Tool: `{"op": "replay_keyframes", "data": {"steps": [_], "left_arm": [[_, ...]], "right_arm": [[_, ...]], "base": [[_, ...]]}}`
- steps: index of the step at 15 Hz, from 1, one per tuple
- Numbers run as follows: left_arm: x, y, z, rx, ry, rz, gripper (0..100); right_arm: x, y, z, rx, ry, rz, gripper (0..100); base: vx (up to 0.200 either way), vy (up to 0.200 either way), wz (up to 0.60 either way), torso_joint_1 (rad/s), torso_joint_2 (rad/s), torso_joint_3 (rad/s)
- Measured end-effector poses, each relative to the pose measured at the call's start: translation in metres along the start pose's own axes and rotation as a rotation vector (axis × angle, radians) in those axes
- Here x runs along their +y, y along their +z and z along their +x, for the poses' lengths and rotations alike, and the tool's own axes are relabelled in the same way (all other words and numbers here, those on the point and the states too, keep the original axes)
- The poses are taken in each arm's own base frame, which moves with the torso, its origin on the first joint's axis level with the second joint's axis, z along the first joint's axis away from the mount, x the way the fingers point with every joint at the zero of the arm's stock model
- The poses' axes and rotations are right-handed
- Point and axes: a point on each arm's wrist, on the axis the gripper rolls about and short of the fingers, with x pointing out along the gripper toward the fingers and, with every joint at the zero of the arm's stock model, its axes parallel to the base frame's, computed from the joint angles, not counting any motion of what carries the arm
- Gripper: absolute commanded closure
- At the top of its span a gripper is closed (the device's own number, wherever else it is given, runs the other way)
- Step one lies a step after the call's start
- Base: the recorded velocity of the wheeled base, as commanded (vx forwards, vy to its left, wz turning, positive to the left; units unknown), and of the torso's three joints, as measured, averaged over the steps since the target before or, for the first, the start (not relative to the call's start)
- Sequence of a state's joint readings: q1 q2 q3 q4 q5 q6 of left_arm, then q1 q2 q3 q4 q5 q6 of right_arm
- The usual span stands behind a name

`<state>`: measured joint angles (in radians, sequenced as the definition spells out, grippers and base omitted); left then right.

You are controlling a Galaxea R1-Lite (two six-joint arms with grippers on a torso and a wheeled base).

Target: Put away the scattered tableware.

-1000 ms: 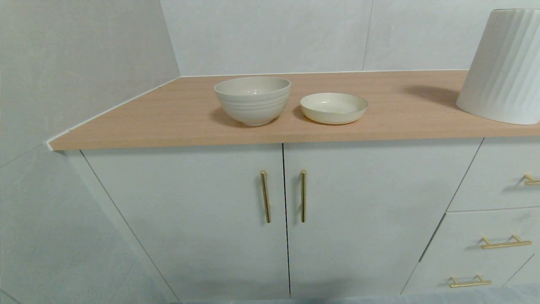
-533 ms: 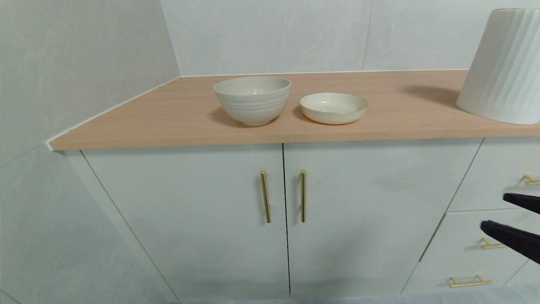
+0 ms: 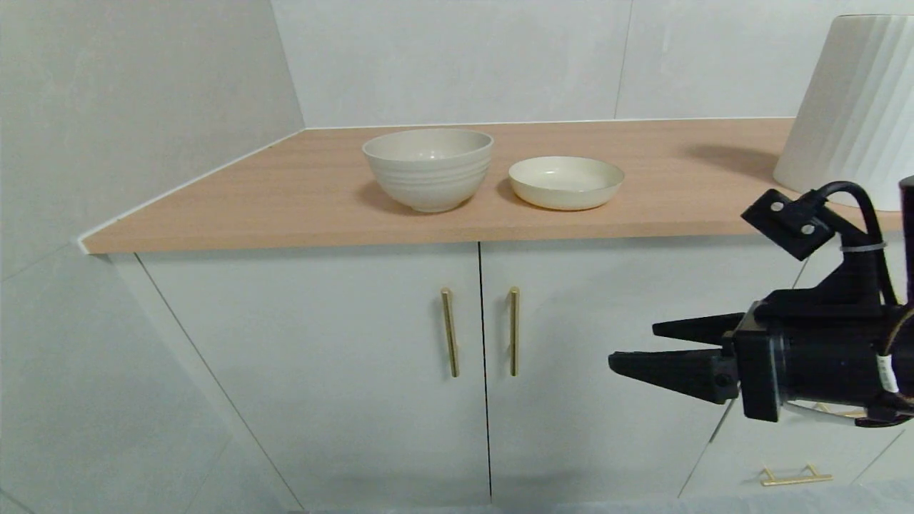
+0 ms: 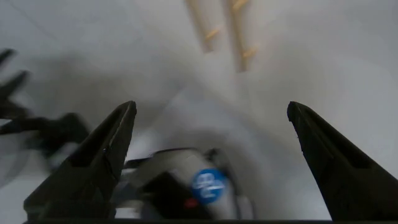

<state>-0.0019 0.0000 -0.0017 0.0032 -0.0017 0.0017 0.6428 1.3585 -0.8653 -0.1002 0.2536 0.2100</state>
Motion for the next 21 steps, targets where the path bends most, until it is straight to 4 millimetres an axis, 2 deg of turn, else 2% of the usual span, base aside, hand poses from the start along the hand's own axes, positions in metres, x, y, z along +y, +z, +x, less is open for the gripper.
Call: {"op": "replay_keyframes", "data": {"steps": [8,12,14,21], "left_arm": [[0.000,0.000,0.000,0.000,0.000,0.000,0],[0.000,0.000,0.000,0.000,0.000,-0.001,0],[0.000,0.000,0.000,0.000,0.000,-0.001,0],[0.000,0.000,0.000,0.000,0.001,-0.002,0]], "right_arm": [[-0.004,0.000,0.060,-0.084,0.063,0.030,0],[-0.011,-0.005,0.116,-0.158,0.093,0.052,0],[-0.014,-0.012,0.135,-0.146,0.081,0.059,0],[-0.021,-0.020,0.162,-0.192,0.033,0.060,0]], "base": [[0.000,0.000,0.00,0.000,0.00,0.000],[0.000,0.000,0.00,0.000,0.00,0.000],[0.000,0.000,0.00,0.000,0.00,0.000],[0.000,0.000,0.00,0.000,0.00,0.000]]}}
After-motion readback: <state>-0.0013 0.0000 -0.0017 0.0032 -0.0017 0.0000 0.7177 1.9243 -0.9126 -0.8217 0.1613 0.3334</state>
